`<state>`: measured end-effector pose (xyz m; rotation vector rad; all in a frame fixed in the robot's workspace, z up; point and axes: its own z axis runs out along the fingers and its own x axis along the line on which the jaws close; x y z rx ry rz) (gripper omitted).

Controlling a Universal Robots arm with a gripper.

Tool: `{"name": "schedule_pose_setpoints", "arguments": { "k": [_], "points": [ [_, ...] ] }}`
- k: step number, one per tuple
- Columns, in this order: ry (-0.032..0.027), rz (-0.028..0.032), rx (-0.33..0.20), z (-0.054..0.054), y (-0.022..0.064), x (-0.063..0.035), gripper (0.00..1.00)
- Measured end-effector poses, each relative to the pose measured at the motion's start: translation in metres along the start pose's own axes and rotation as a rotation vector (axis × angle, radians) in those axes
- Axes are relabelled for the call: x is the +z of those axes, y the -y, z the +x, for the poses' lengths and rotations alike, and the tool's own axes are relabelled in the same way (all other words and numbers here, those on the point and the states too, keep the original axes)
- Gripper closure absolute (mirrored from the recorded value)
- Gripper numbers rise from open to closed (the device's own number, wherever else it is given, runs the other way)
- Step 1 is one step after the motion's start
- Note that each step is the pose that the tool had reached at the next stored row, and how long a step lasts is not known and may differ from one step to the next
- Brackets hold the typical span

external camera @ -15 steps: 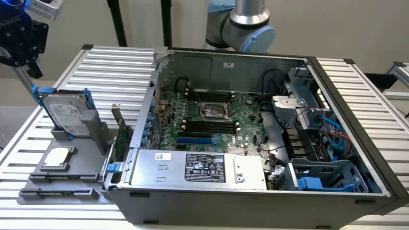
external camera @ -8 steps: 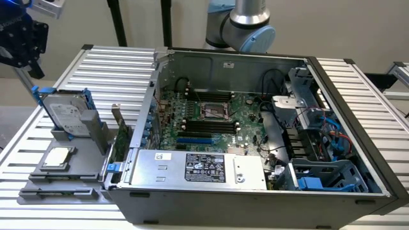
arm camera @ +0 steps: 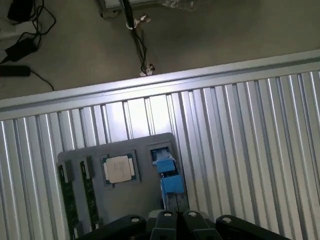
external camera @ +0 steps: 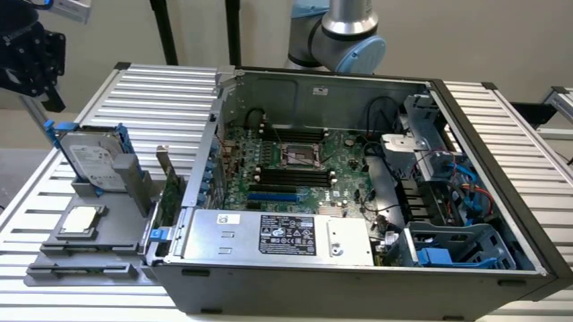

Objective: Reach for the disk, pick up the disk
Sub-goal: 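Pick up the disk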

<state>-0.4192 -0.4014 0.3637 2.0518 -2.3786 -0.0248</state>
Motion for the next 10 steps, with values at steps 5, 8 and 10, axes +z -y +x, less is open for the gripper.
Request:
{"name": "schedule_pose_setpoints", "arguments": {
  "k": [5,8,10],
  "points": [
    [-0.0003,0.0028,-0.082,-0.0002,0.0000,0.0017,0.89],
    [-0.0004,0.0027,-0.090,-0.0002,0.0000,0.0018,0.89],
    [-0.0004,0.0027,-0.091,-0.0003,0.0000,0.0019,0.82]
  ]
}}
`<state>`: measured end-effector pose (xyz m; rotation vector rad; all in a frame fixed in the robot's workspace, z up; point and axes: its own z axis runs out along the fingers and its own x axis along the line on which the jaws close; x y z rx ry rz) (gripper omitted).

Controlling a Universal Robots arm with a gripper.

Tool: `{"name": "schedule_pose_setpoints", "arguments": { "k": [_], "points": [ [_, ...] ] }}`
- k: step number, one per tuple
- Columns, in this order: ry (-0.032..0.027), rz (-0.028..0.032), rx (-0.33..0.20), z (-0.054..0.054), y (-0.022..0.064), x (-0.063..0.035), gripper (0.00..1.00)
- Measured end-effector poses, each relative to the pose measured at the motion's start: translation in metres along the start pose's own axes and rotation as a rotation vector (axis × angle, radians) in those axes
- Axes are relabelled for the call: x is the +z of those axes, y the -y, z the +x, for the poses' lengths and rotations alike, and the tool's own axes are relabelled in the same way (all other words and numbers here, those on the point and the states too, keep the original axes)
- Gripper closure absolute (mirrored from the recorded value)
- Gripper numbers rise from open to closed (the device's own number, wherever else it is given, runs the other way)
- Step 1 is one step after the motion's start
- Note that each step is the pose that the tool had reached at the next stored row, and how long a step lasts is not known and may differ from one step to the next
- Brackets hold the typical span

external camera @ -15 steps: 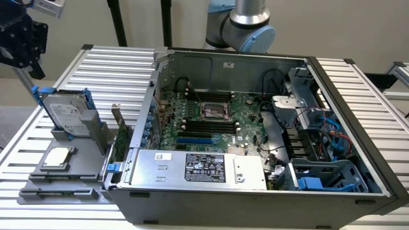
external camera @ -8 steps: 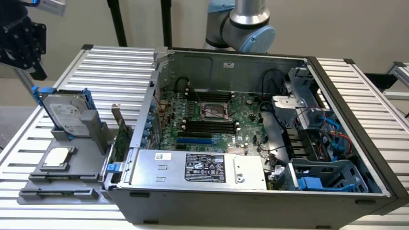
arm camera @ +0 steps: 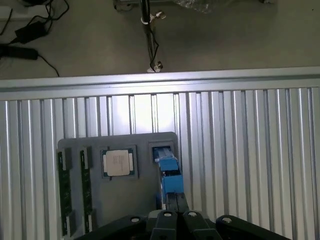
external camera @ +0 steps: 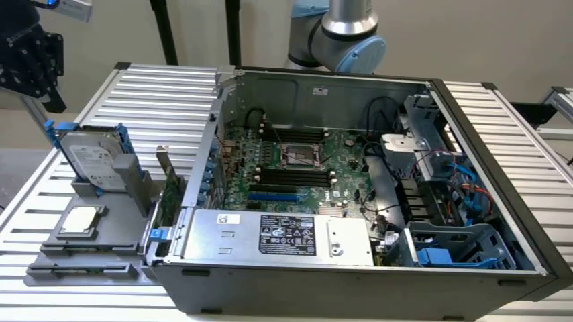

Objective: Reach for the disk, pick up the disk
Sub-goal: 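Pick up the disk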

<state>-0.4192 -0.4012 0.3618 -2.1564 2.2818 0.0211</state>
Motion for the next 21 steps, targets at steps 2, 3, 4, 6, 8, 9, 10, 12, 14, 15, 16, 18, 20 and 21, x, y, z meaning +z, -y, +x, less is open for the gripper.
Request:
{"name": "schedule_pose_setpoints", "arguments": {
  "k": [2,3,4,6,8,9,10,12,14,15,16,18,20,21],
  "points": [
    [-0.0001,-0.0001,0.000,0.000,0.0000,0.0000,0.76],
    [0.0000,0.0000,0.000,0.000,0.0000,0.0001,0.70],
    [0.0000,0.0000,0.000,0.000,0.0000,0.0004,0.70],
    [0.0000,0.0000,0.000,0.000,0.0001,0.0015,0.64],
    [0.0000,0.0000,-0.001,0.000,0.0000,0.0036,0.52],
    [0.0000,0.0000,-0.001,0.000,0.0001,0.0051,0.52],
    [-0.0001,-0.0001,-0.001,0.000,0.0001,0.0068,0.46],
    [-0.0001,0.0000,-0.002,0.000,0.0001,0.0105,0.46],
    [0.0000,0.0000,-0.003,0.000,0.0001,0.0142,0.46],
    [-0.0001,-0.0001,-0.003,0.000,0.0001,0.0160,0.46],
    [0.0000,0.0000,-0.004,0.000,0.0002,0.0177,0.46],
    [-0.0001,-0.0002,-0.005,0.000,0.0002,0.0213,0.46],
    [0.0000,0.0000,-0.007,0.000,0.0002,0.0251,0.46],
    [0.0000,-0.0001,-0.008,0.000,0.0002,0.0268,0.46]
  ]
}}
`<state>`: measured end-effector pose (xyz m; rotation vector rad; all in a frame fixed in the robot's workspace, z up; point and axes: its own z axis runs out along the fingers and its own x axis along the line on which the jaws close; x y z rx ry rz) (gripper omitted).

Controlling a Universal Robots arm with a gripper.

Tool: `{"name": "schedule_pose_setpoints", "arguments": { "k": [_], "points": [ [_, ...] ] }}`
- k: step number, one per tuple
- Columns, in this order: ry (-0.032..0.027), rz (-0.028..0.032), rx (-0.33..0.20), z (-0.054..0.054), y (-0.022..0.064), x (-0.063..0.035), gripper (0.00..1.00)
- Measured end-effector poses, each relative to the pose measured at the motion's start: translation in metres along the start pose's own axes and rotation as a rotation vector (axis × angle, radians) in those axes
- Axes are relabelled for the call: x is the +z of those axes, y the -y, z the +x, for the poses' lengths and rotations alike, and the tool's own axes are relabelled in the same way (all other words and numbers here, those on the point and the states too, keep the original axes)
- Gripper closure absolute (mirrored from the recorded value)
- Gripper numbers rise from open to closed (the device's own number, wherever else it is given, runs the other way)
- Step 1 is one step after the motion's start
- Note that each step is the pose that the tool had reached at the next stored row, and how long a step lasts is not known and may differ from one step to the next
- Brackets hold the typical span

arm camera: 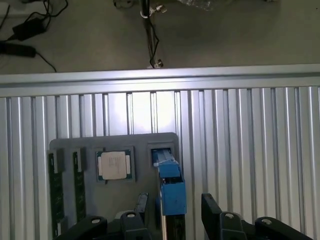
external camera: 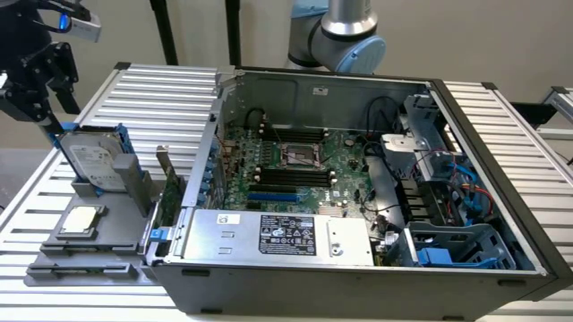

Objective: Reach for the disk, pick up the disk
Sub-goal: 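Pick up the disk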

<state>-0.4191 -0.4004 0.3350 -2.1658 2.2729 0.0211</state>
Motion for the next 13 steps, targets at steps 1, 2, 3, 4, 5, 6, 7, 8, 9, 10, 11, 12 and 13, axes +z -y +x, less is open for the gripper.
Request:
{"name": "schedule_pose_setpoints", "arguments": {
  "k": [1,2,3,4,5,6,7,8,9,10,11,12,13],
  "points": [
    [-0.0001,-0.0001,-0.001,0.000,0.0000,0.0019,0.46],
    [-0.0001,-0.0001,-0.002,0.000,0.0000,0.0036,0.46],
    [-0.0001,-0.0001,-0.003,0.000,0.0000,0.0055,0.46],
    [-0.0001,-0.0001,-0.005,0.000,0.0000,0.0073,0.46],
    [-0.0001,0.0000,-0.007,0.000,0.0001,0.0091,0.46],
    [0.0000,0.0000,-0.009,0.000,0.0001,0.0109,0.46],
    [-0.0001,0.0000,-0.012,0.000,0.0001,0.0128,0.46],
    [-0.0001,0.0000,-0.015,0.000,0.0001,0.0146,0.46],
    [-0.0002,0.0000,-0.019,0.000,0.0001,0.0164,0.46],
    [-0.0003,0.0000,-0.023,0.000,0.0001,0.0181,0.46],
    [-0.0003,0.0000,-0.026,0.000,0.0002,0.0200,0.46],
    [-0.0003,-0.0001,-0.031,0.000,0.0002,0.0219,0.46],
    [-0.0003,0.0001,-0.035,0.000,0.0002,0.0237,0.46]
  ]
}}
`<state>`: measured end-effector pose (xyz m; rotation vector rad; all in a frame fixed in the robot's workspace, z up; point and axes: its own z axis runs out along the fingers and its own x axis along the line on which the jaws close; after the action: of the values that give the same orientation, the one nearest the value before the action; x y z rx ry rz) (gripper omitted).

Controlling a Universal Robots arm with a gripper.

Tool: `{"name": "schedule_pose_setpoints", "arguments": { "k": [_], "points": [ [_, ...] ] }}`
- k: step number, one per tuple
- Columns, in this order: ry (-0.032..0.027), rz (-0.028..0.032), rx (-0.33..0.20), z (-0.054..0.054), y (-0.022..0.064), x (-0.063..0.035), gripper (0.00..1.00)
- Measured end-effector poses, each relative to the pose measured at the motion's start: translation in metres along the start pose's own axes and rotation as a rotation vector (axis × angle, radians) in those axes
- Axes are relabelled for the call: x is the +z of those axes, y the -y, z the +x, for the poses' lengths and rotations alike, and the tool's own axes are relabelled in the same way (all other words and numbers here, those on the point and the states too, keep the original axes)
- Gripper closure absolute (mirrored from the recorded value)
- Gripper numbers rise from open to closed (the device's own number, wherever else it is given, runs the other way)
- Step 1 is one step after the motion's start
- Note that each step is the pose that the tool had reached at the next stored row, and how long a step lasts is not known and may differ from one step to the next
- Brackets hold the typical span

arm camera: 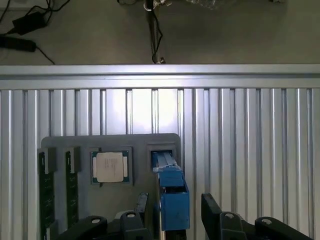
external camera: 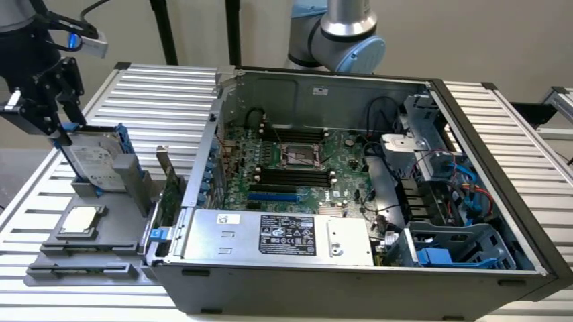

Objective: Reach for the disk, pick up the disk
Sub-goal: 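Pick up the disk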

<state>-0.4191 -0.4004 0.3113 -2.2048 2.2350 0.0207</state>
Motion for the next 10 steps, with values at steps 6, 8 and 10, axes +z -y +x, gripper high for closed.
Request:
{"name": "schedule_pose_setpoints", "arguments": {
  "k": [6,8,10],
  "points": [
    [-0.0002,-0.0004,-0.025,0.000,0.0001,0.0109,0.46],
    [0.0001,-0.0006,-0.034,0.000,0.0001,0.0143,0.46],
    [0.0011,-0.0006,-0.043,0.000,0.0001,0.0170,0.46]
  ]
}}
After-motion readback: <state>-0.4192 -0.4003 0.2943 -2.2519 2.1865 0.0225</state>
